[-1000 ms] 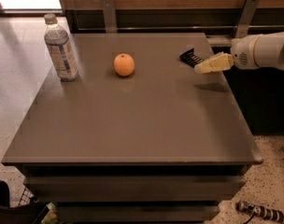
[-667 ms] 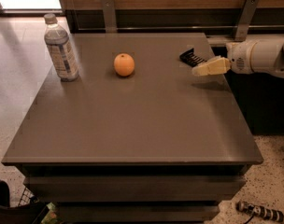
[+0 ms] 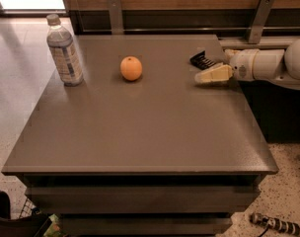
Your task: Move rxbar chocolate near blue plastic bottle
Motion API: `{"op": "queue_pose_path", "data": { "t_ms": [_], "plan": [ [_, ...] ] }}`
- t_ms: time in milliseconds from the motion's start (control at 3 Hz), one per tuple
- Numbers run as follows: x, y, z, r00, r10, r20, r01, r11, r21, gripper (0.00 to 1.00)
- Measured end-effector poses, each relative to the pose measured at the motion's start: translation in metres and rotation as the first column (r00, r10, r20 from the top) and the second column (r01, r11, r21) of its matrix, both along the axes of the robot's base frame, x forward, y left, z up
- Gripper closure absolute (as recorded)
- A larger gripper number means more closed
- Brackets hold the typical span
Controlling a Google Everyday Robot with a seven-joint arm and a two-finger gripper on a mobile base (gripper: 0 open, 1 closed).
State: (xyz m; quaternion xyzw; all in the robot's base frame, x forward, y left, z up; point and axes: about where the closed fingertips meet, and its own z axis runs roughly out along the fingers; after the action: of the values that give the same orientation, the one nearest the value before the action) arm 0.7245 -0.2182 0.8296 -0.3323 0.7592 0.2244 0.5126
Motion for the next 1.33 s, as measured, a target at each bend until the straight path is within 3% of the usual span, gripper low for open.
{"op": "queue_pose_path", "data": {
  "t_ms": [333, 667, 1000, 1333],
  "plan": [
    [0.008, 0.007, -0.006, 0.9996, 0.029, 0.003, -0.029, 1.000, 0.013, 0.00],
    [0.018, 0.021, -0.019, 0.9988, 0.047, -0.012, -0.047, 0.999, -0.013, 0.18],
    [0.021, 0.026, -0.022, 0.9984, 0.051, -0.024, -0.051, 0.998, -0.021, 0.57],
    [0.021, 0.026, -0.017, 0.9984, 0.051, -0.024, -0.051, 0.998, -0.021, 0.80]
  ]
}}
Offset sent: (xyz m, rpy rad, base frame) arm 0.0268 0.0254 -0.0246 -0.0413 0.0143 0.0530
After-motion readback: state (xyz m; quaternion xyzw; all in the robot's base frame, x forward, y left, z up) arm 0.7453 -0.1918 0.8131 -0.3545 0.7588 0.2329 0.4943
